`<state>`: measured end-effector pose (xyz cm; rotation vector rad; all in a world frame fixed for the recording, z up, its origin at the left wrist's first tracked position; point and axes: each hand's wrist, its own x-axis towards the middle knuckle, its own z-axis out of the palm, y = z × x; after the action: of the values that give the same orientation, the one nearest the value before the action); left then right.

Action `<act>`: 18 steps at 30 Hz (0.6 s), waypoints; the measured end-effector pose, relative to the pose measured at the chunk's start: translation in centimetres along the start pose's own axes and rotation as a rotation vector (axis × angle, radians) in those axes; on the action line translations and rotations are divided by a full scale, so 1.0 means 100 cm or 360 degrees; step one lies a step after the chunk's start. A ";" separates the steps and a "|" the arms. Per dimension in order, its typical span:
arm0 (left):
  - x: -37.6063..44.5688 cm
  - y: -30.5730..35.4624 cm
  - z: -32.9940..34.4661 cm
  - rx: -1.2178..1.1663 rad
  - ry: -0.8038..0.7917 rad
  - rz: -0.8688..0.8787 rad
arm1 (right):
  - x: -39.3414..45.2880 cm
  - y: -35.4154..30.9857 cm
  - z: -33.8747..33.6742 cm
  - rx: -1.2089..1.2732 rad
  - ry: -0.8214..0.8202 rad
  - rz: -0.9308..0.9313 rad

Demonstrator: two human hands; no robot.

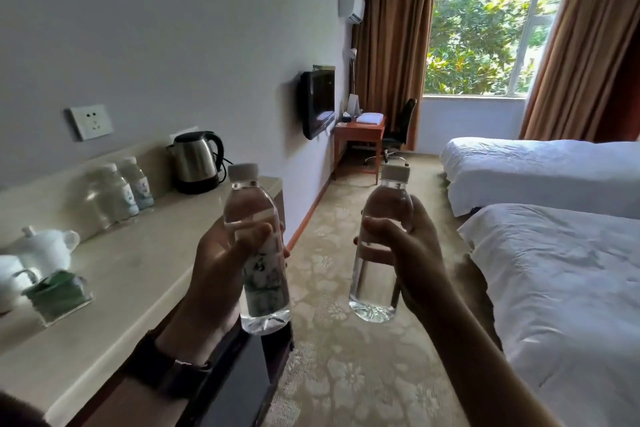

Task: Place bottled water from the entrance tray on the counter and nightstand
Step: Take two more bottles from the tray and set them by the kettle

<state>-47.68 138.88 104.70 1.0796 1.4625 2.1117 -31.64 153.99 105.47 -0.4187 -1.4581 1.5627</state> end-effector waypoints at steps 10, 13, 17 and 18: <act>0.125 -0.042 -0.036 0.0115 0.0610 0.0137 | 0.189 0.088 0.065 0.0161 -0.0539 0.0134; 0.152 -0.057 -0.071 0.0175 0.0833 0.0183 | 0.229 0.124 0.107 0.0213 -0.0674 0.0162; 0.187 -0.087 -0.124 0.0279 0.1030 0.0253 | 0.269 0.180 0.169 0.0241 -0.0863 0.0193; 0.197 -0.093 -0.138 0.0290 0.1056 0.0272 | 0.279 0.194 0.185 0.0234 -0.0897 0.0202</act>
<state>-71.98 146.81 101.43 0.5848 1.9343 2.6585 -67.61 167.62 101.48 0.0274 -1.7393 1.9783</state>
